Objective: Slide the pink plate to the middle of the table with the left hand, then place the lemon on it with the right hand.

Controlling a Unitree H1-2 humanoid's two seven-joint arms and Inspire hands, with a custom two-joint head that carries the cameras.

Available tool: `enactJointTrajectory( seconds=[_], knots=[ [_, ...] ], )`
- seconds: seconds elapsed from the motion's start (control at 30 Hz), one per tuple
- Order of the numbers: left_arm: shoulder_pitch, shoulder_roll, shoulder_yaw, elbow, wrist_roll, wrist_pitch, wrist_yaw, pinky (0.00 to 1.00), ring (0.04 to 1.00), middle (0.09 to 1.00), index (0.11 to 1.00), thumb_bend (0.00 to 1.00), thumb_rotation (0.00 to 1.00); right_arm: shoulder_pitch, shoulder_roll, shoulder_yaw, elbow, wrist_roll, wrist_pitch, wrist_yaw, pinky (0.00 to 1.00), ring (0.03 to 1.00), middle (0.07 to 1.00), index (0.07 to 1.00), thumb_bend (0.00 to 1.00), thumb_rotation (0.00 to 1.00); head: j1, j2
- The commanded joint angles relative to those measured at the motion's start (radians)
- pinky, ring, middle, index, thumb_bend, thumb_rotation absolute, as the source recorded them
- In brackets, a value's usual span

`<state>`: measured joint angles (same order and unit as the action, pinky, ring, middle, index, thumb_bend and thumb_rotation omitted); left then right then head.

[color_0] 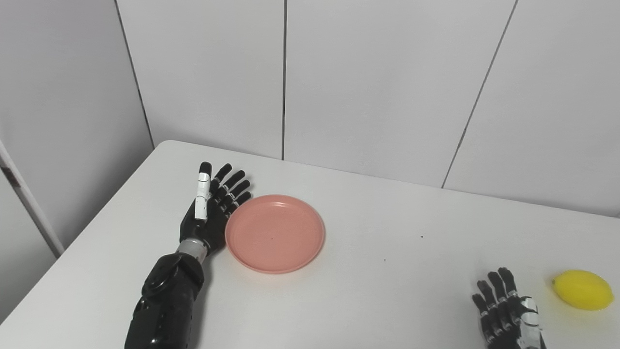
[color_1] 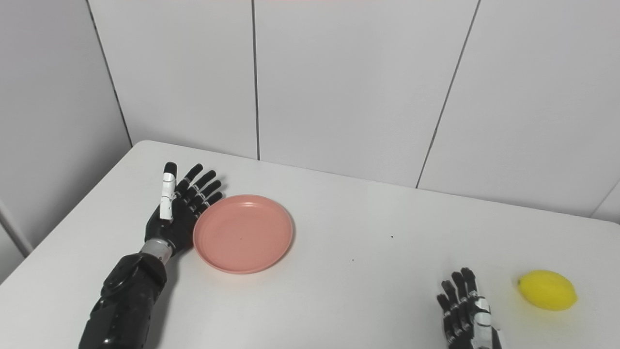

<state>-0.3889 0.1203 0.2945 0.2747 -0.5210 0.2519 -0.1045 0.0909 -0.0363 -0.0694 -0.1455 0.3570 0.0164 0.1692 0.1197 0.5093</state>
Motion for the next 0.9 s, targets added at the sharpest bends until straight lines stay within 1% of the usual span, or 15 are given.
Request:
enactJointTrajectory(
  seconds=[0.0, 0.23, 0.37, 0.43, 0.57, 0.67, 0.8, 0.87],
  knots=[
    [0.020, -0.019, -0.020, 0.019, 0.017, 0.039, 0.010, 0.88, 0.860, 0.858, 0.914, 0.84, 0.81, 0.019, 0.017, 0.012, 0.011, -0.004, -0.003, 0.000, 1.00, 0.984, 1.000, 1.000, 0.68, 0.94, 0.000, 0.002],
    [0.029, -0.039, -0.055, -0.005, 0.050, 0.047, 0.037, 0.83, 0.842, 0.831, 0.901, 0.86, 0.82, 0.022, 0.023, 0.016, 0.006, -0.004, -0.003, -0.003, 1.00, 0.982, 1.000, 1.000, 0.69, 0.95, -0.006, 0.008],
    [0.037, -0.075, -0.059, -0.020, 0.068, 0.032, 0.066, 0.83, 0.835, 0.823, 0.911, 0.86, 0.82, 0.024, 0.030, 0.018, -0.001, -0.012, 0.000, -0.011, 1.00, 0.976, 0.996, 0.997, 0.69, 0.95, -0.013, 0.012],
    [0.040, -0.091, -0.059, -0.024, 0.075, 0.023, 0.078, 0.80, 0.822, 0.814, 0.899, 0.85, 0.82, 0.023, 0.032, 0.018, 0.000, -0.014, -0.001, -0.014, 1.00, 0.973, 0.993, 0.995, 0.69, 0.95, -0.014, 0.013],
    [0.045, -0.122, -0.062, -0.037, 0.092, 0.017, 0.098, 0.80, 0.821, 0.809, 0.883, 0.85, 0.82, 0.022, 0.032, 0.021, 0.000, -0.017, 0.000, -0.016, 1.00, 0.975, 0.991, 0.993, 0.70, 0.94, -0.017, 0.015],
    [0.050, -0.145, -0.061, -0.049, 0.097, 0.017, 0.109, 0.79, 0.818, 0.810, 0.890, 0.85, 0.81, 0.022, 0.034, 0.025, -0.004, -0.021, 0.001, -0.019, 1.00, 0.975, 0.991, 0.993, 0.70, 0.94, -0.023, 0.018],
    [0.057, -0.179, -0.057, -0.066, 0.098, 0.000, 0.124, 0.80, 0.823, 0.822, 0.901, 0.84, 0.80, 0.023, 0.033, 0.032, -0.008, -0.030, 0.001, -0.022, 1.00, 0.975, 0.991, 0.993, 0.71, 0.95, -0.027, 0.020],
    [0.060, -0.191, -0.059, -0.070, 0.107, -0.010, 0.133, 0.80, 0.822, 0.813, 0.898, 0.83, 0.80, 0.023, 0.035, 0.036, -0.011, -0.037, -0.003, -0.024, 1.00, 0.972, 0.988, 0.989, 0.70, 0.96, -0.032, 0.021]
  ],
)
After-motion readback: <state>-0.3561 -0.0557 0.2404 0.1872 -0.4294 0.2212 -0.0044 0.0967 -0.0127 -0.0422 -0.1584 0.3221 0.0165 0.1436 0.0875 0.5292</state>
